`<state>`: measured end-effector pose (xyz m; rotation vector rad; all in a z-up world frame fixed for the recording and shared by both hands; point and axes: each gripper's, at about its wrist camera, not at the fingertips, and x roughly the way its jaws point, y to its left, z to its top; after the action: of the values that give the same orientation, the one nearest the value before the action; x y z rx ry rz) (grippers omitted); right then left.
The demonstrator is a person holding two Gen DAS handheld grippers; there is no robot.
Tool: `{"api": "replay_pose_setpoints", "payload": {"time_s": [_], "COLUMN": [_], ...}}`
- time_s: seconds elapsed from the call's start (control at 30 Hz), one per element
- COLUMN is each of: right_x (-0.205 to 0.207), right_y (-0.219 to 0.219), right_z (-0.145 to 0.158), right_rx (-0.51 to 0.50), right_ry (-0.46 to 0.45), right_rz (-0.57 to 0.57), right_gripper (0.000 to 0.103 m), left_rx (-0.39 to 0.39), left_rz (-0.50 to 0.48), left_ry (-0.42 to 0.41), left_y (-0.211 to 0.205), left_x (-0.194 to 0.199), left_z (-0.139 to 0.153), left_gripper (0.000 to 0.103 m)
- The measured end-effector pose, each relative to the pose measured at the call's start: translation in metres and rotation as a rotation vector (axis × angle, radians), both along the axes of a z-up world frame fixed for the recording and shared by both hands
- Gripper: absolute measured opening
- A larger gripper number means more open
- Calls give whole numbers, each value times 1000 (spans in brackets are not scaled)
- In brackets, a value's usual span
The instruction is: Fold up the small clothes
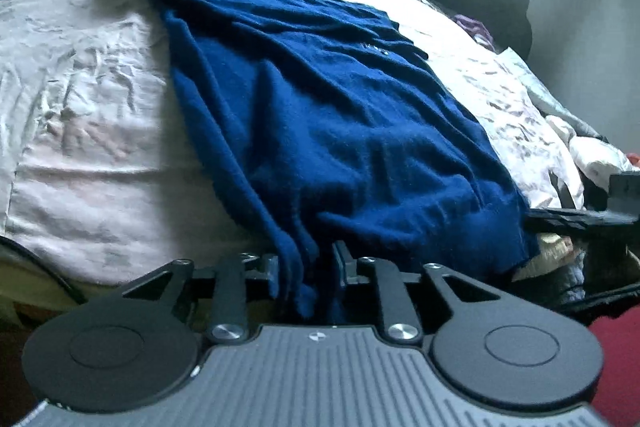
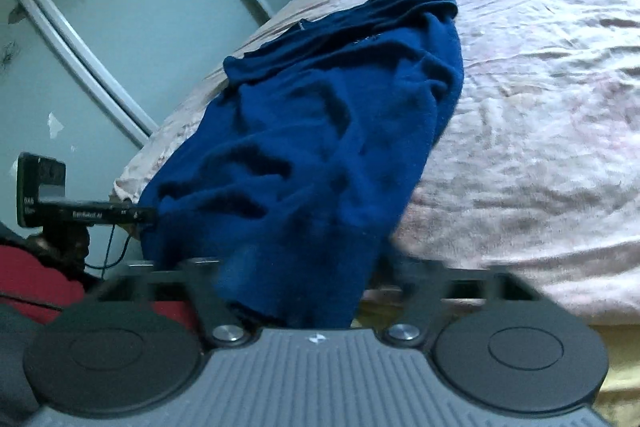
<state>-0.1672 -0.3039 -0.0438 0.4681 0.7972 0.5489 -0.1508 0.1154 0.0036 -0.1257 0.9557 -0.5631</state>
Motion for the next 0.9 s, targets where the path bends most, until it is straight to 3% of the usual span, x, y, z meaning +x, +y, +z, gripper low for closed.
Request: {"api": "replay_pose_setpoints", "payload": {"time_s": [0.07,0.13,0.27,0.4,0.47,0.6,0.7,0.73,0.77,0.8,0.87,0.9], "right_x": [1,2,-3,-14,-15,-1,0,-1,-1,-1,-1,-2], "right_y": [0,2,-12,-24,-23,-14,-13,-12,-10,-7,-2,-1], "right_z": [-3,-1,24,66,76,45,27,26,25,23,18,15], "right_rx": [-1,-5,69,148,146,96,60,40,26,24,-5,-30], "right_ry": [7,-7,-103,-250,-278,-160,-114,-104,-92,-81,-58,-46], "right_rz": [-7,-12,-51,-42,-21,-18,-46,-36,-14,11,25,6], "right_gripper": [19,11,6,5,5,6,9,12,27,59,92,92], "left_rx": [-13,-33,-79,-196,-237,-209,-184,-185,-185,-182,-169,-160], "left_rz": [-3,0,-3,-6,-5,34,27,25,25,24,23,21], "left_ry": [22,23,-41,-145,-147,-38,-29,-34,-39,-42,-49,-49], "left_y": [2,6,12,24,29,29,26,27,27,27,26,24], "left_x": [0,0,-3,-8,-6,2,1,2,4,5,5,5], "left_z": [2,7,34,73,78,53,47,47,49,49,49,48], "left_gripper": [4,3,3,3,3,3,3,3,3,3,3,3]}}
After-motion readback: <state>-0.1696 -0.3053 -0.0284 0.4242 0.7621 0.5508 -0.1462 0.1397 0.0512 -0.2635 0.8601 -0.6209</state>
